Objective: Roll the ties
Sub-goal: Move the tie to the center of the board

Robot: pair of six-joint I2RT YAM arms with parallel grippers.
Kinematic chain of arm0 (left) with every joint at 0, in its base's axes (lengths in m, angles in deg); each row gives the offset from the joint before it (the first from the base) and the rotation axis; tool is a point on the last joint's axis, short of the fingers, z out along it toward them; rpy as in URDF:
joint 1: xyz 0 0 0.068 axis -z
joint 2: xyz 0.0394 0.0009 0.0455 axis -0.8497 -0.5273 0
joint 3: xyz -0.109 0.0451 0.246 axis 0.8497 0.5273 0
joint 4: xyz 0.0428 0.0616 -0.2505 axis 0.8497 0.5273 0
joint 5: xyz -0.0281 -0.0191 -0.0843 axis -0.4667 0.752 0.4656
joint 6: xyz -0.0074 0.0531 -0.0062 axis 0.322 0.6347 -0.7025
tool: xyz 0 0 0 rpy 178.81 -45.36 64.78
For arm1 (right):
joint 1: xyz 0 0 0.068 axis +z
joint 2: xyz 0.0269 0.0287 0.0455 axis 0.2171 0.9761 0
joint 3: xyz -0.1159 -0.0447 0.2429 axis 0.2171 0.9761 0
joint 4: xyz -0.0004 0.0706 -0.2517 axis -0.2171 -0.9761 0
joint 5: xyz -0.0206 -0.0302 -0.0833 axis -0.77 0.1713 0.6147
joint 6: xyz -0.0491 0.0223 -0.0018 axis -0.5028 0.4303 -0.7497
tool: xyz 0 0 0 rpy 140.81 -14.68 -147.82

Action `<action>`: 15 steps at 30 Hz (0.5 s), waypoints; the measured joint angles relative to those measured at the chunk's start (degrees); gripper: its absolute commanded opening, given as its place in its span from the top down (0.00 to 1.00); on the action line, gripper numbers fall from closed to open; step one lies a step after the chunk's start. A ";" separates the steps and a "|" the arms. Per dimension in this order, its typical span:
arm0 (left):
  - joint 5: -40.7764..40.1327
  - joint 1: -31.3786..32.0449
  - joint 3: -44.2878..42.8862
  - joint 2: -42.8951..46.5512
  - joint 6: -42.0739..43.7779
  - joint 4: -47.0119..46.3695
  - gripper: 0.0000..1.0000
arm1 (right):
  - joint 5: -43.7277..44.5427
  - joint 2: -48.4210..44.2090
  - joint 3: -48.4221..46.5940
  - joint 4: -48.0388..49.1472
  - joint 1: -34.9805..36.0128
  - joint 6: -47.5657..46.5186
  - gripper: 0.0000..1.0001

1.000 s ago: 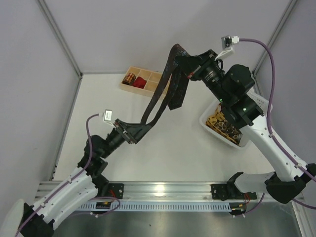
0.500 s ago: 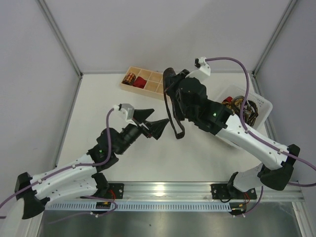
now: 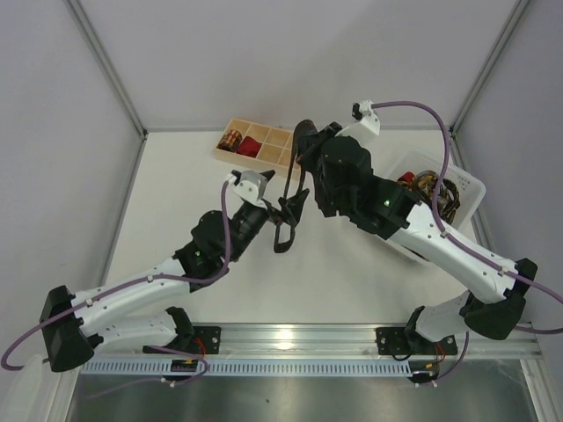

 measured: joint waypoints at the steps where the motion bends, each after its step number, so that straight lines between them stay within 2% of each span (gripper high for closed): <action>1: -0.44 0.00 -0.83 -0.81 0.44 -0.17 0.00 | -0.31 -0.11 0.00 0.00 0.02 0.04 1.00; 4: -1.55 0.02 -2.78 -3.28 1.75 -0.22 0.00 | -1.38 -0.68 0.00 -0.02 0.04 0.35 1.00; 7: -2.43 0.07 -4.31 -5.66 3.19 0.24 0.05 | -2.23 -1.57 0.00 -0.15 0.04 1.05 1.00; 9: -3.63 0.09 -4.96 -6.84 4.24 0.76 0.13 | -2.60 -2.47 0.04 -0.37 0.04 1.11 1.00; 12: -4.55 -0.09 -5.51 -7.85 5.62 1.53 0.31 | -3.10 -4.57 0.87 -0.57 0.04 1.40 1.00; 13: -4.63 -0.46 -5.99 -8.24 5.84 2.23 0.42 | -3.21 -5.22 1.11 -0.63 0.04 1.51 1.00; 15: -4.57 -1.20 -7.41 -9.09 5.81 4.20 0.45 | -3.61 -6.69 1.64 -0.90 0.04 1.90 1.00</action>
